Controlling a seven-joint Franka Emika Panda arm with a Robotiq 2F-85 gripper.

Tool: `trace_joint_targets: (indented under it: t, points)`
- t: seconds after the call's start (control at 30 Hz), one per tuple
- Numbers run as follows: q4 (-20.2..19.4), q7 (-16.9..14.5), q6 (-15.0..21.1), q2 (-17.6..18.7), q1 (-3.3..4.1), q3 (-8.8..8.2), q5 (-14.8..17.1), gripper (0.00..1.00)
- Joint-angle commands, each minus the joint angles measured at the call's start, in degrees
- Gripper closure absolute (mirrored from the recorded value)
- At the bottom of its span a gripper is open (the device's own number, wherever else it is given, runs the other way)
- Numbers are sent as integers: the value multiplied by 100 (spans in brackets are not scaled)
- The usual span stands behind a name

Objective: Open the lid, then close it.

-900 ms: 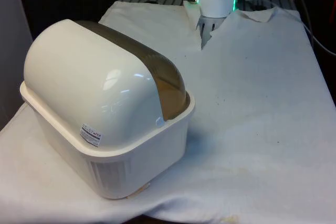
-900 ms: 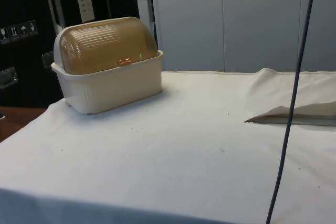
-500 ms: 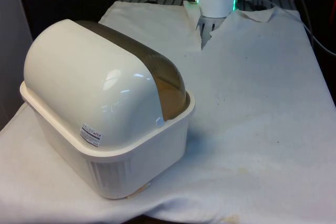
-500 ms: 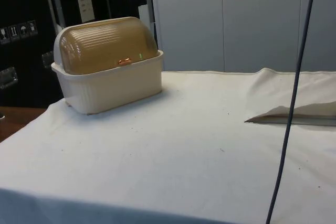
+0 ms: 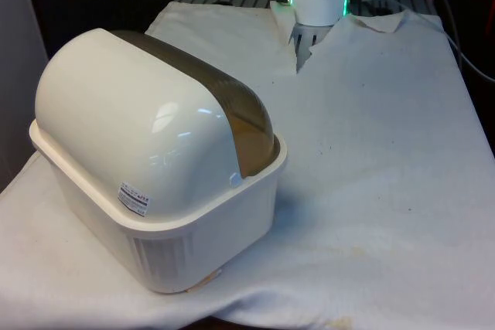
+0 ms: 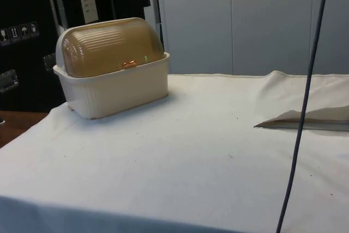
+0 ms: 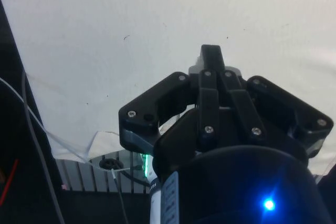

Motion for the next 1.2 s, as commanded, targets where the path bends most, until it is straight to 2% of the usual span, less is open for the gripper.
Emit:
trace_joint_targets:
  t: [0.0,0.2,0.23,0.5,0.53,0.57,0.8,0.83,0.87,1.1,1.13,1.17]
  points:
    - [17,6,-6,17,-6,0,6,100]
    - [6,-23,0,0,-6,-17,0,100]
    - [-6,-103,23,-17,-34,-40,46,100]
    - [-178,-149,286,-155,-34,-86,23,100]
    - [-86,-132,132,-86,-23,-80,17,100]
    - [-252,-160,401,-189,-40,-97,17,100]
    - [-493,-189,802,-309,-63,-115,11,100]
    - [-430,-166,693,-264,-57,-109,11,100]
    - [-521,-195,859,-321,-69,-115,11,100]
    - [-739,-195,1266,-395,-92,-115,40,100]
    - [-682,-189,1163,-355,-92,-115,17,100]
    - [-768,-195,1324,-401,-92,-115,46,100]
